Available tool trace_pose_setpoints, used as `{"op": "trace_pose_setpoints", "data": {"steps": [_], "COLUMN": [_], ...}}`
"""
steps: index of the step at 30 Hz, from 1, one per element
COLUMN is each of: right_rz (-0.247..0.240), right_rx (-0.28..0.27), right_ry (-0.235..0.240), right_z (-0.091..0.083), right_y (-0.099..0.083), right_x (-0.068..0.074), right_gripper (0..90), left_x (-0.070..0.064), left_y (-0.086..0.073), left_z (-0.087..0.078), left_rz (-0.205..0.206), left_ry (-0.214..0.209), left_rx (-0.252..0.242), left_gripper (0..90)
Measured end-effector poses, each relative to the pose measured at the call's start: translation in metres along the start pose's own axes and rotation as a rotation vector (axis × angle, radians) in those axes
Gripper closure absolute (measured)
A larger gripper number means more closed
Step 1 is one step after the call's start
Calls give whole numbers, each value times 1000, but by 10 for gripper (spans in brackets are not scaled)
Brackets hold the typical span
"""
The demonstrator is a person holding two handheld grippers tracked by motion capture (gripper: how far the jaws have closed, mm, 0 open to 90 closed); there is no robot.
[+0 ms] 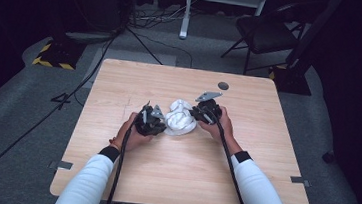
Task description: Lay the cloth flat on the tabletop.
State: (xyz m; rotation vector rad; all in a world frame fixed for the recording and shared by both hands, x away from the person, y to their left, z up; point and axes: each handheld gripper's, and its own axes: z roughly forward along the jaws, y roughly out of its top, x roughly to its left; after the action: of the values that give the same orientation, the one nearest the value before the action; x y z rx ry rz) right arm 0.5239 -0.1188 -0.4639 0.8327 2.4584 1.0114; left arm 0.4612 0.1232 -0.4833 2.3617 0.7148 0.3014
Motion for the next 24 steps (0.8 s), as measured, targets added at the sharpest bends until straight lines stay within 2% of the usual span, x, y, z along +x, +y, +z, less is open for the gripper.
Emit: {"op": "trace_pose_setpoints", "data": {"steps": [3,7,9,14,16,18,21,23,24], "right_rz": [-2,-1,5,-16,-4,-15,-32,-29,-22], "right_rx": [-22,-53,-53,-47,-68,-74,-76,-82,-80], "right_ry": [-13,-18,-18,-38,-33,-38,-34,-25,-19], "right_z": [-7,-20,-24,-31,-42,-51,-65,-76,-81], "right_y": [-3,-6,-8,-11,-14,-17,-25,-34,-40], "right_x": [-2,-7,-8,-7,-7,-5,-1,1,2], "right_gripper": [878,888,889,891,892,892,893,893,893], "left_x": [0,-3,-4,-6,-12,-14,-30,-34,-43], "left_y": [0,0,0,0,-3,-4,-8,-8,-9], "left_z": [-2,-6,-8,-15,-21,-22,-23,-23,-23], "left_rz": [3,22,28,25,27,30,61,57,81], "left_ry": [-4,-8,-8,-10,-22,-28,-41,-53,-64], "left_rx": [-6,-22,-23,-44,-65,-64,-40,-41,-28], "left_gripper": [880,887,889,890,890,889,890,890,890]}}
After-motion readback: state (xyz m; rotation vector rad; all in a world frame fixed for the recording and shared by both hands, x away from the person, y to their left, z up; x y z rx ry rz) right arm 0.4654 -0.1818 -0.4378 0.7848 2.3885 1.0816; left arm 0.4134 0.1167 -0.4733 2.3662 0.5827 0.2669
